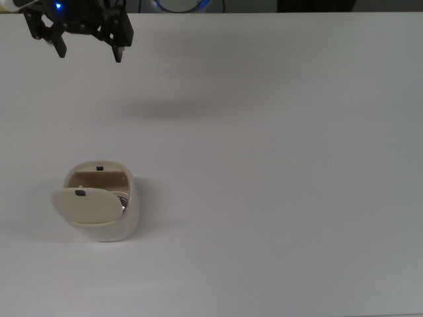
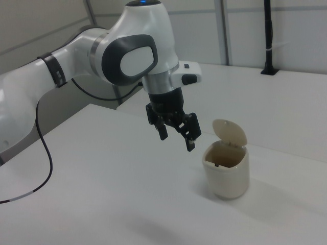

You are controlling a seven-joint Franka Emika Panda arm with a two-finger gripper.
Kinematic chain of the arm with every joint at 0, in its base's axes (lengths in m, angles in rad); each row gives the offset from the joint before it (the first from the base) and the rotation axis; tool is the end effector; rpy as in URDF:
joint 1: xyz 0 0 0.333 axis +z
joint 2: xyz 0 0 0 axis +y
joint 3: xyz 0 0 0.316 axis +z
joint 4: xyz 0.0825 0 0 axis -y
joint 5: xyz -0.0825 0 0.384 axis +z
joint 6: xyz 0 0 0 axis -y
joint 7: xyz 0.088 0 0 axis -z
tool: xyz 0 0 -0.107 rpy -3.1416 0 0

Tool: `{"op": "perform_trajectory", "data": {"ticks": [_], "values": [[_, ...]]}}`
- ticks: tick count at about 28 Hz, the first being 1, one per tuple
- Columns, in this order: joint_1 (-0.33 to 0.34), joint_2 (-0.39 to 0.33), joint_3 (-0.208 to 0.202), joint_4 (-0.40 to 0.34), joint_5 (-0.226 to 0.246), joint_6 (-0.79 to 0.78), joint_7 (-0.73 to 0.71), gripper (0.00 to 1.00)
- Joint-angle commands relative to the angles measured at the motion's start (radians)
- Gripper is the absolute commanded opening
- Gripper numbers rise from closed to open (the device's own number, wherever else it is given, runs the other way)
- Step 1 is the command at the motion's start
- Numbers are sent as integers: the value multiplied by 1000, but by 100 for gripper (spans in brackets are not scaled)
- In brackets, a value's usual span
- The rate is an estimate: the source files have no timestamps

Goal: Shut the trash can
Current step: 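Move the gripper over the cream trash can toward its raised lid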

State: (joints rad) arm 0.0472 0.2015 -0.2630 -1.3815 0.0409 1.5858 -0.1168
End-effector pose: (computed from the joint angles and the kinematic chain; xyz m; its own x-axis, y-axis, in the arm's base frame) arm 0.6058 -0.1109 0.6008 0.9955 -0.0939 0.0082 -0.0940 -0.9955 0.0122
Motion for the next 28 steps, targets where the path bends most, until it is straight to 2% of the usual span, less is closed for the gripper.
{"op": "perform_trajectory", "data": {"ticks": [1,9,16,20,28], "values": [[3,-8,-9,-16,-3,25,-8,100],[3,-7,-9,-16,-7,31,-3,100],[3,-2,-7,-17,7,68,0,100],[3,16,-1,-16,7,82,0,94],[6,70,2,-17,11,239,71,93]]}}
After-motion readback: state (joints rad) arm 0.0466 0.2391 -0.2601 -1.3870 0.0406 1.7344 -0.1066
